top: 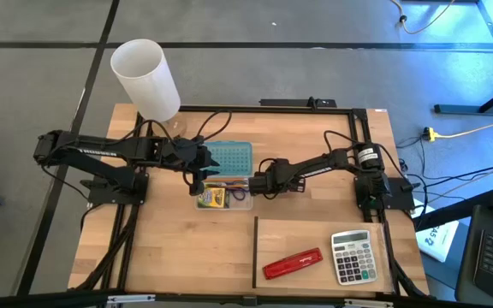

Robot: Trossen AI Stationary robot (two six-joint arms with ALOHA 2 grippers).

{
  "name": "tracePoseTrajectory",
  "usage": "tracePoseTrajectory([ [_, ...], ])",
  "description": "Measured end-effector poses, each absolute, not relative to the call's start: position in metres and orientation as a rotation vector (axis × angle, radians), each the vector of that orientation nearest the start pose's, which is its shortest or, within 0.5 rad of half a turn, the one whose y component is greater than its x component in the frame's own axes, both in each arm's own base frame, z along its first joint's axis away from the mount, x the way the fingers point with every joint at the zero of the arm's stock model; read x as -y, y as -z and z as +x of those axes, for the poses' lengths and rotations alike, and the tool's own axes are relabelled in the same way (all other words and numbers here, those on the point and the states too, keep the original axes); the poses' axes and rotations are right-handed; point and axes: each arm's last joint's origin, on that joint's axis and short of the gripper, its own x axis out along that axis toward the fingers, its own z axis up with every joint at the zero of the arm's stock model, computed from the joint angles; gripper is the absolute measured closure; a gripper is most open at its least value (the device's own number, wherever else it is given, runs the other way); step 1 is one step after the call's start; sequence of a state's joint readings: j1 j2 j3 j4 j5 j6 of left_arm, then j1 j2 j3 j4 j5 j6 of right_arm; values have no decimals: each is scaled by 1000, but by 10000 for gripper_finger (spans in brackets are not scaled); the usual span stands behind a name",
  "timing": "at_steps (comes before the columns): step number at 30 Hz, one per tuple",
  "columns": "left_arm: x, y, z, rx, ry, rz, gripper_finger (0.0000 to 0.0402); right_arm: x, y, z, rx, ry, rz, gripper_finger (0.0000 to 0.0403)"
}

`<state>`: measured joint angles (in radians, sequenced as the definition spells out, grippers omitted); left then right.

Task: Pack school essentials
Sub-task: Put the pink sticky notes into the blue supply box

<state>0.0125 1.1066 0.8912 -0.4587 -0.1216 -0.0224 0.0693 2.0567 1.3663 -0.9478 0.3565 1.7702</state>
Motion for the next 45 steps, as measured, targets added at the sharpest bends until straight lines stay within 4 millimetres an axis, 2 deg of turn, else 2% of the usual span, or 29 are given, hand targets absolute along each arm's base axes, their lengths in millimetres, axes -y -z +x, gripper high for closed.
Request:
tracePoseTrajectory([
  [15,-6,-285,229,-673,-137,15,294,-31,-133,361,-1016,1368,937,85],
  [25,-6,-286,229,-672,-137,15,294,-34,-143,370,-1118,1201,826,86],
  [34,-6,-285,229,-673,-137,15,294,-33,-167,378,-1167,1122,674,86],
  [45,-6,-285,229,-673,-137,15,294,-35,-207,400,-1214,816,436,86],
])
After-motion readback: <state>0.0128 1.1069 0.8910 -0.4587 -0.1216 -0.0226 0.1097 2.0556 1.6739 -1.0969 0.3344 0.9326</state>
